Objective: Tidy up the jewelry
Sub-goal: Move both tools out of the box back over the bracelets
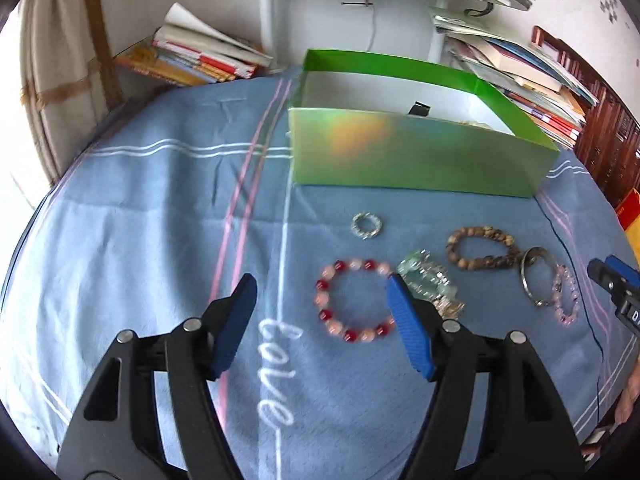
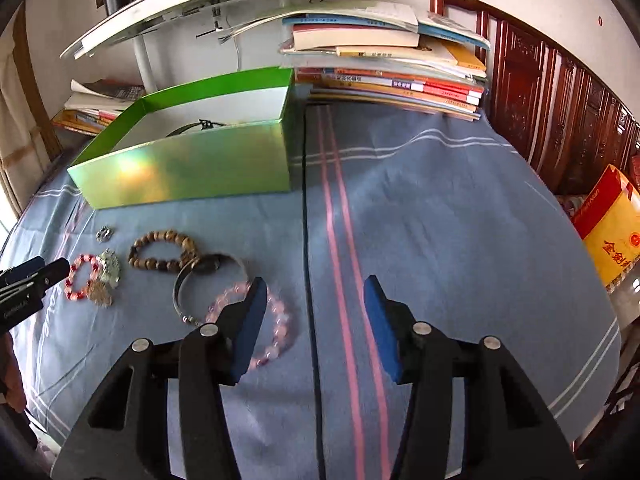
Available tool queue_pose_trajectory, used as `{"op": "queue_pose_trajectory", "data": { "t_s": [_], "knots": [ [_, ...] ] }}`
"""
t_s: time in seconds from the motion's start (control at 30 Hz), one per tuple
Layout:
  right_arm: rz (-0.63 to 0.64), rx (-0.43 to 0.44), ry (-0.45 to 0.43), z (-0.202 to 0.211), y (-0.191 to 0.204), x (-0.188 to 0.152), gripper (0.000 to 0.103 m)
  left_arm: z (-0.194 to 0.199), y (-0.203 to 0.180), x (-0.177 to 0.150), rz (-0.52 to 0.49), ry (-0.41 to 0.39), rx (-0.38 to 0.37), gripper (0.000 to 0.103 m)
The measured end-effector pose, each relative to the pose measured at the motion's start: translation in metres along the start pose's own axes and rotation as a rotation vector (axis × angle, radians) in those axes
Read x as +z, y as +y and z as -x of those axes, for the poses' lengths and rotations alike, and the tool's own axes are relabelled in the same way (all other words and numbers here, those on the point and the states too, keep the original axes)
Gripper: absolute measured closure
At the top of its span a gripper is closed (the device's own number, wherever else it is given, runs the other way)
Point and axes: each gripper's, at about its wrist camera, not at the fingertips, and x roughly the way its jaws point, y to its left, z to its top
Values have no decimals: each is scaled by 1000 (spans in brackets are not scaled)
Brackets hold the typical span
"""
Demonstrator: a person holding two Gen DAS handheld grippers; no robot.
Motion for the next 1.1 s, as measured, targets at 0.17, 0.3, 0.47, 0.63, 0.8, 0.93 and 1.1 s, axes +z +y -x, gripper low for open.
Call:
{"op": "queue_pose_trajectory", "data": {
  "t_s": [0.17, 0.3, 0.47, 0.63, 0.8, 0.93, 1.1],
  "knots": [
    [90, 77, -7, 3, 32, -6, 52, 8, -4, -5, -12, -20, 2, 35],
    [123, 68, 17, -2, 47, -10, 52, 14, -25, -10, -78, -42, -53, 35],
    [100, 55, 38, -5, 38, -14, 52, 10, -52, -17, -168, -37, -74, 35],
    [82, 66, 53, -10, 28, -16, 52, 2, -54, -19, -165, -13, -82, 35],
    [81, 66, 52, -9, 27, -17, 52, 4, -38, -16, -127, -15, -37, 33],
    [87, 65, 53, -9, 28, -18, 52, 7, -37, -16, -128, -19, -50, 31],
    [86, 64, 62, -10, 26, -19, 52, 7, -28, -16, -111, -15, -42, 31]
  ]
}}
